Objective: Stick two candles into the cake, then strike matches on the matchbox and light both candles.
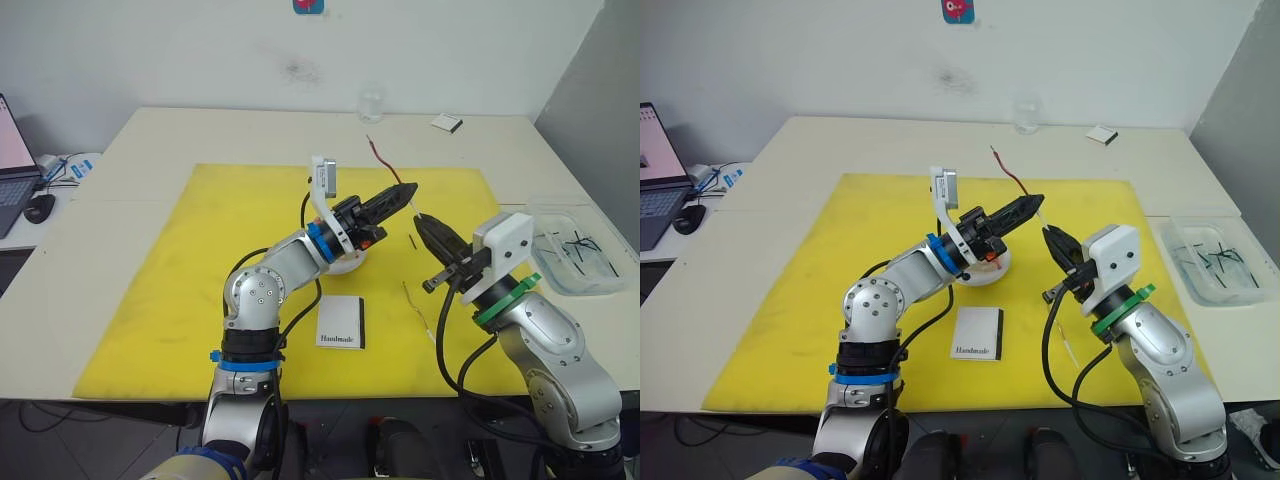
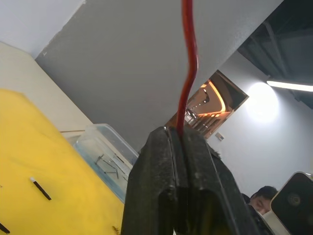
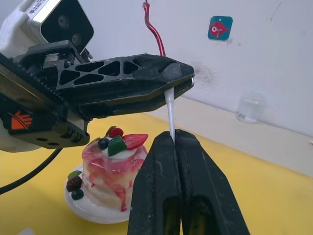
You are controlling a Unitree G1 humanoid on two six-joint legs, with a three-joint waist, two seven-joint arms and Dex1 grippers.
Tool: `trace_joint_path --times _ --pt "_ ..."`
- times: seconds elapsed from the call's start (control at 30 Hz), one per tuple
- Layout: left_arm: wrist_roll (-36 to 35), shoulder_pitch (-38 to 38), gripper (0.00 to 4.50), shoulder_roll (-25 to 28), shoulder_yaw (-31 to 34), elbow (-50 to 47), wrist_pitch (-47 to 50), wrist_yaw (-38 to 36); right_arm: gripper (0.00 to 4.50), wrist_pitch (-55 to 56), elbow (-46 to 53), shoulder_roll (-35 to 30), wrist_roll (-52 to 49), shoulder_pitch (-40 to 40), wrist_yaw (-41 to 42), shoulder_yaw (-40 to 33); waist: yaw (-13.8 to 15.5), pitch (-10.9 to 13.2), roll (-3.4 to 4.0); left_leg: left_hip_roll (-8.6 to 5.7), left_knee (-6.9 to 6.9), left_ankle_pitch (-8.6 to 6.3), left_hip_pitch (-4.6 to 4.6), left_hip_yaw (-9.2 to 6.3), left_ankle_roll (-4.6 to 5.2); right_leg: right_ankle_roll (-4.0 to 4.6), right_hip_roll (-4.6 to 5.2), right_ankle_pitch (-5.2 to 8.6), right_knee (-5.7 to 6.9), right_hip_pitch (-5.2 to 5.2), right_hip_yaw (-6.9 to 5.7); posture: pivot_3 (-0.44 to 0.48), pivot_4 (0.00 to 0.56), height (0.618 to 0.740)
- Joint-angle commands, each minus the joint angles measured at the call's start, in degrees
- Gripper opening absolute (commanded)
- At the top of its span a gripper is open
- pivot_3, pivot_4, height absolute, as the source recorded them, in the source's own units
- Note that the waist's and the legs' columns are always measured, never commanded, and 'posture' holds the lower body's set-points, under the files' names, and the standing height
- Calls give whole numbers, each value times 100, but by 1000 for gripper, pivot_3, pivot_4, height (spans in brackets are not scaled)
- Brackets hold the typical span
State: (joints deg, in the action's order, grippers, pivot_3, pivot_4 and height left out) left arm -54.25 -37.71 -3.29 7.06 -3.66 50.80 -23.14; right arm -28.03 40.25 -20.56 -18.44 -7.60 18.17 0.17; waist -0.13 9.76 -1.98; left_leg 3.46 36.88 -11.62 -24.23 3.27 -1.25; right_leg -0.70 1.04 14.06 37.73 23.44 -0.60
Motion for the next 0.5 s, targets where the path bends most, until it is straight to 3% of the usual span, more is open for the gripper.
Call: trace_joint_path --times 0.03,0.13,0.3,0.5 --pt "-163 -29 21 -4 -32 -220 14 -4 0 -42 286 13 -17 -64 -22 91 0 0 0 0 0 0 0 0 0 0 0 0 0 1 0 0 150 740" --pt "-152 -54 21 22 -37 -209 39 24 0 -188 304 79 -118 -238 -74 111 -2 0 0 1 -1 0 -1 -1 0 2 0 1 0 3 -1 0 150 740" --pt "3 -284 0 373 5 -132 -17 -106 1731 -452 201 -34 -122 -557 -6 179 -1 1 -1 0 0 0 -7 -1 0 2 0 1 0 7 -1 0 150 740" --pt "369 -651 0 1699 121 -125 -125 -661 3907 -464 -134 -36 36 -800 59 427 -30 2 0 7 -11 0 -16 0 0 3 -7 1 1 25 0 0 150 740"
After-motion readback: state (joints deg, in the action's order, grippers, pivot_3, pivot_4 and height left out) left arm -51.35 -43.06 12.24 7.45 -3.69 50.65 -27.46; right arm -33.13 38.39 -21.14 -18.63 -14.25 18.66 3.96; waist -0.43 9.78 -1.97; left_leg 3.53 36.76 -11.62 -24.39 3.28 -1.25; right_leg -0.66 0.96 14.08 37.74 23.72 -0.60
